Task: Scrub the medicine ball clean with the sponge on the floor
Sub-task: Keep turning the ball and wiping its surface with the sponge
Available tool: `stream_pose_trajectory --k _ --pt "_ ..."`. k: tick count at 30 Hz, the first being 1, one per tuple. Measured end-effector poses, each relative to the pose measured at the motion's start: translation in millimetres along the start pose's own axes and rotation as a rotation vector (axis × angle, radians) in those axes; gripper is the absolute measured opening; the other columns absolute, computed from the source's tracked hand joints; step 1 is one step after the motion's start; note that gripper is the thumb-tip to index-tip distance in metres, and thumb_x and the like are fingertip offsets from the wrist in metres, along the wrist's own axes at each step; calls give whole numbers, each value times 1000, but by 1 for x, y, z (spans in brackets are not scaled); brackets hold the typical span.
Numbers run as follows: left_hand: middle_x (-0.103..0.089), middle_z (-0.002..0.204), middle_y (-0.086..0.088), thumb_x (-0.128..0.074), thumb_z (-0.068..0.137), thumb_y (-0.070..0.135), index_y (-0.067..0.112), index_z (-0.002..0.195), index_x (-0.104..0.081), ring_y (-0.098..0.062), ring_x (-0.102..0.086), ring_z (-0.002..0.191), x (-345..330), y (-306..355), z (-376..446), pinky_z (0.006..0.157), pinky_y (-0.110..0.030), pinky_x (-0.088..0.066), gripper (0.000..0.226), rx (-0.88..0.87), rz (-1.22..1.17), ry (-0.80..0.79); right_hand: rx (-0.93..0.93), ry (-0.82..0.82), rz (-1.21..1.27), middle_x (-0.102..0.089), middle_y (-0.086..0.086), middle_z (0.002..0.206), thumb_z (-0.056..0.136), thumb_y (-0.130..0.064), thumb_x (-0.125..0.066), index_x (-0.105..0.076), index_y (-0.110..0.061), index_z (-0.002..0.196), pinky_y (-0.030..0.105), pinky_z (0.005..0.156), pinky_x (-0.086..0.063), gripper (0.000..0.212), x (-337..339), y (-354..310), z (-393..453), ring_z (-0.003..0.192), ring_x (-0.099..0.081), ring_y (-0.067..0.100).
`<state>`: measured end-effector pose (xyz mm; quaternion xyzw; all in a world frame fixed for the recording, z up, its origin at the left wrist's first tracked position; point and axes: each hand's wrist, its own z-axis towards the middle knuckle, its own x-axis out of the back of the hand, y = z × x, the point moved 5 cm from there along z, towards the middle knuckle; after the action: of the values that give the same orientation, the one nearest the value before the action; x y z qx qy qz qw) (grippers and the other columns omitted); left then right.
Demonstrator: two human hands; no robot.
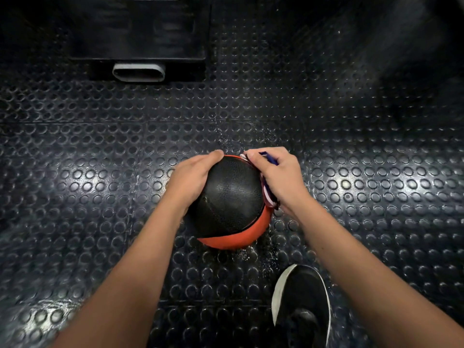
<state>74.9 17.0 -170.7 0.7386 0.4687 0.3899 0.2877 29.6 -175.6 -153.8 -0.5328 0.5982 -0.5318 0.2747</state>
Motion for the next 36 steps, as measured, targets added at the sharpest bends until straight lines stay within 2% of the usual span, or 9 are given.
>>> stream_pose_trajectory --k 3,7,10,13,16,19,25,31,36 --pt "-79 103 11 -70 88 62 31 107 -82 -14 -74 99 3 -2 -3 90 -35 -56 38 26 -10 -14 21 -74 67 -53 -4 124 102 -36 -63 -76 -38 109 18 106 -41 15 -2 -8 -10 110 -54 -6" --pt "-79 103 12 -70 91 60 29 112 -81 -10 -74 96 5 -5 -3 84 -30 -55 39 20 -21 -12 44 -76 -32 -31 -19 116 89 -44 -53 -52 -35 116 36 118 -37 29 -6 -7 -25 123 -45 3" --pt "-79 101 13 -71 90 61 30 109 -81 -10 -75 96 4 -5 -1 83 -30 -54 38 22 -22 -22 122 10 -95 -33 -18 116 93 -59 -49 -62 -35 107 42 117 -37 31 -7 -4 -34 126 -45 9" --pt "-81 100 9 -72 90 59 30 104 -83 -15 -76 96 6 -6 0 89 -35 -57 34 36 -48 -17 163 71 -177 -37 -18 118 94 -69 -34 -66 -51 109 32 115 -26 40 -7 9 -46 124 -36 2" --pt "-82 99 8 -72 92 55 29 102 -83 -17 -77 97 8 -11 -1 88 -33 -57 30 38 -83 -30 171 96 -121 -40 -16 116 102 -53 -45 -67 -44 110 15 108 -28 25 -6 23 -49 121 -40 4" --pt "-80 100 15 -71 92 57 35 100 -81 -11 -75 100 4 -12 -1 93 -31 -56 25 25 -67 -30 161 103 25 -44 -6 104 108 -27 -52 -68 -29 99 9 91 -38 19 -5 29 -40 97 -50 -9" --pt "-78 106 16 -63 80 73 40 100 -80 -14 -72 104 -4 -1 4 107 -45 -52 43 12 30 -11 -291 29 307 -65 1 74 105 -24 -58 -71 -19 83 34 68 -45 26 1 42 -7 65 -57 14" --pt "-78 93 21 -67 87 61 43 85 -82 -11 -72 101 3 -5 3 104 -38 -53 23 -19 43 -34 26 90 118 -71 6 92 93 -48 -67 -73 -31 100 39 83 -52 19 5 38 -51 84 -65 18" --pt "-76 105 27 -61 67 75 46 93 -81 -5 -68 112 2 -3 -6 107 -30 -48 44 -72 50 -13 -212 111 282 -70 5 84 100 -30 -67 -79 -24 90 40 84 -49 16 8 49 -35 79 -61 20"
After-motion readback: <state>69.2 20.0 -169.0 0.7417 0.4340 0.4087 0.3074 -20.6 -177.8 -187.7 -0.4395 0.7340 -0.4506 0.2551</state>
